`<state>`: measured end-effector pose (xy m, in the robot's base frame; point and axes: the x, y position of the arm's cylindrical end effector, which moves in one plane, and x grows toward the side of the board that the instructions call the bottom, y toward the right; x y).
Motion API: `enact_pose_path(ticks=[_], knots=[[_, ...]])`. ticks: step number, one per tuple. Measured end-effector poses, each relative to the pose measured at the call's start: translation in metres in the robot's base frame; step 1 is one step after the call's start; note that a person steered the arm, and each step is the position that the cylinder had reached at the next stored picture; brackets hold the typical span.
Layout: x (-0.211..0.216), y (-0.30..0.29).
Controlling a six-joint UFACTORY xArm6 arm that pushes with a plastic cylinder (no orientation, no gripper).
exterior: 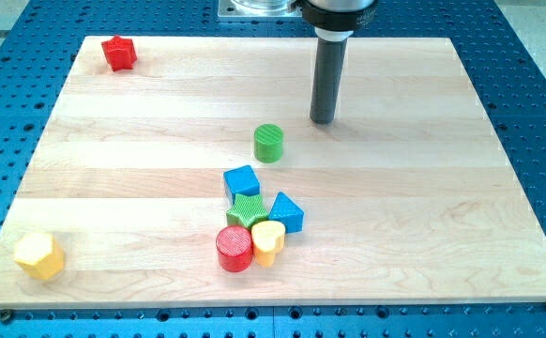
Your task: Move the green circle into the blue cube
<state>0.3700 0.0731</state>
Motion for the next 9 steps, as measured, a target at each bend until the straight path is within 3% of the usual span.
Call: enact_pose_path(ticks=[2, 4, 5, 7, 8, 9], knots=[[0.000, -0.006], [0.040, -0.019], [0.041, -0.020], [0.041, -0.096], [0.089, -0.128], [0.084, -0.133]])
